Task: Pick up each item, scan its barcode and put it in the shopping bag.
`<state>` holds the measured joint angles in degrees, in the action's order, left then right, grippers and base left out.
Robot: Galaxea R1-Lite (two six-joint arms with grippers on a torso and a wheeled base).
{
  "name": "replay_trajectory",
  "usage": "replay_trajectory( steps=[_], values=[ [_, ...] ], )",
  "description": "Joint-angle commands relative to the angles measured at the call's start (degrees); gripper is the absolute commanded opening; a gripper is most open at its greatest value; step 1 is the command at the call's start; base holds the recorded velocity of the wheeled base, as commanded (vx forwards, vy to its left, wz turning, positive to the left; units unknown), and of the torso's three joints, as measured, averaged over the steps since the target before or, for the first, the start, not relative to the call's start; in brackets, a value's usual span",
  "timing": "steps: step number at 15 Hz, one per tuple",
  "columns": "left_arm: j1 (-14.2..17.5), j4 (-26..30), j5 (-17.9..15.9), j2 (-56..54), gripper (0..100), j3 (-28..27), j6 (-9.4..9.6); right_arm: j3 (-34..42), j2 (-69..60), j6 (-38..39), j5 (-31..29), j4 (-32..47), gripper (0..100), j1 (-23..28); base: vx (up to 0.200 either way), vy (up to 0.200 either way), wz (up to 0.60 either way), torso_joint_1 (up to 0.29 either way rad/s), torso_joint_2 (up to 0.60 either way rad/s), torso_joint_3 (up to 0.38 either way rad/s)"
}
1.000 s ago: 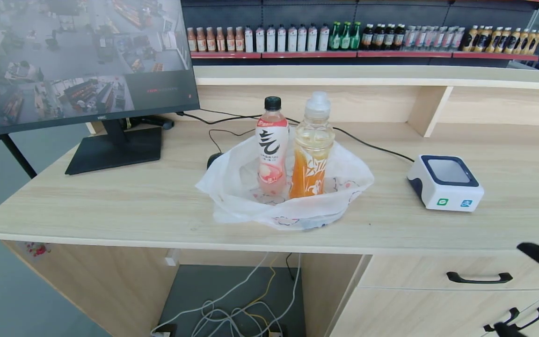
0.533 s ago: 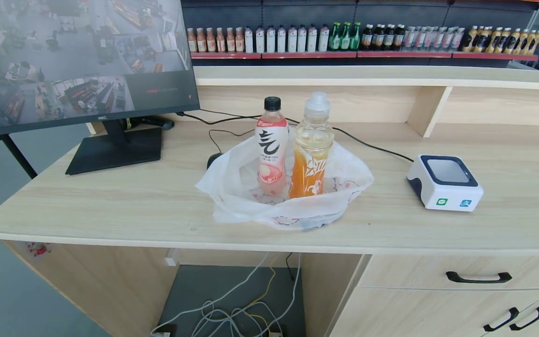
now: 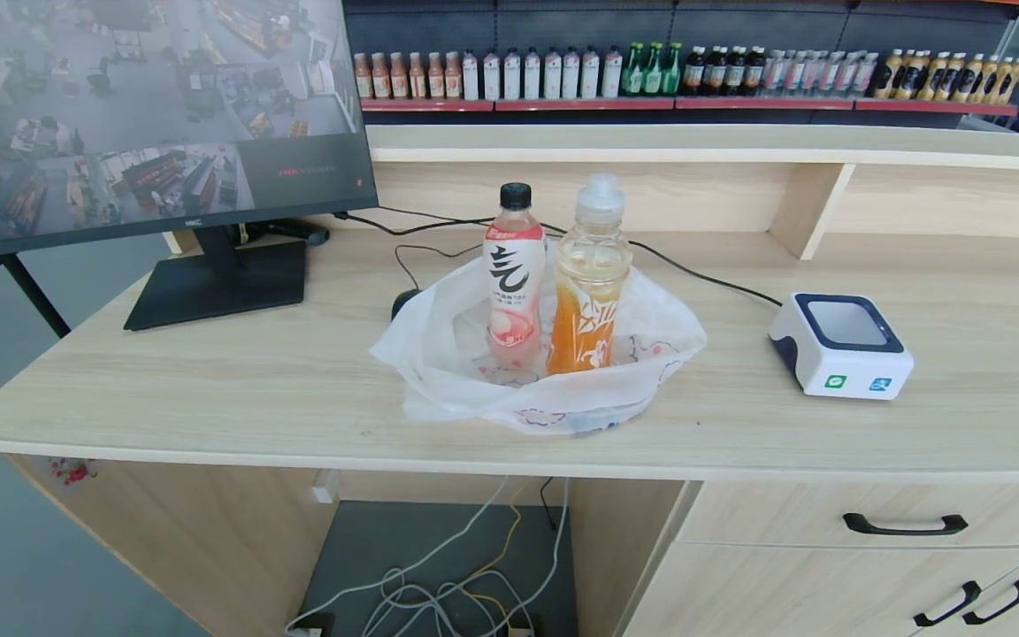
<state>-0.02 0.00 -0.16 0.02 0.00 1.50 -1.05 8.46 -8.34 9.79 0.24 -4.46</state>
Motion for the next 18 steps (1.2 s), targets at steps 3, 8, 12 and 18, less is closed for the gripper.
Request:
replay_trajectory(
  steps=[3, 8, 12, 18],
  values=[
    [0.0, 0.0, 0.0, 0.0, 100, 0.0, -0.01, 0.0, -8.5, 2.4, 0.3, -0.1, 100, 4.5, 0.0, 0.0, 0.0, 0.0, 0.0, 0.0],
    [-0.1, 0.0, 0.0, 0.0, 100, 0.0, -0.01, 0.1, -8.5, 3.0, 0.2, -0.4, 100, 4.5, 0.0, 0.0, 0.0, 0.0, 0.0, 0.0],
    [-0.1, 0.0, 0.0, 0.0, 100, 0.0, 0.52, 0.2, -8.5, 3.1, 0.1, -0.5, 100, 4.5, 0.0, 0.0, 0.0, 0.0, 0.0, 0.0],
    [0.0, 0.1, 0.1, 0.0, 100, 0.0, -1.06, 0.2, -8.5, 3.1, 0.1, -0.6, 100, 4.4, 0.0, -0.067, 0.0, 0.002, 0.0, 0.002]
  ],
)
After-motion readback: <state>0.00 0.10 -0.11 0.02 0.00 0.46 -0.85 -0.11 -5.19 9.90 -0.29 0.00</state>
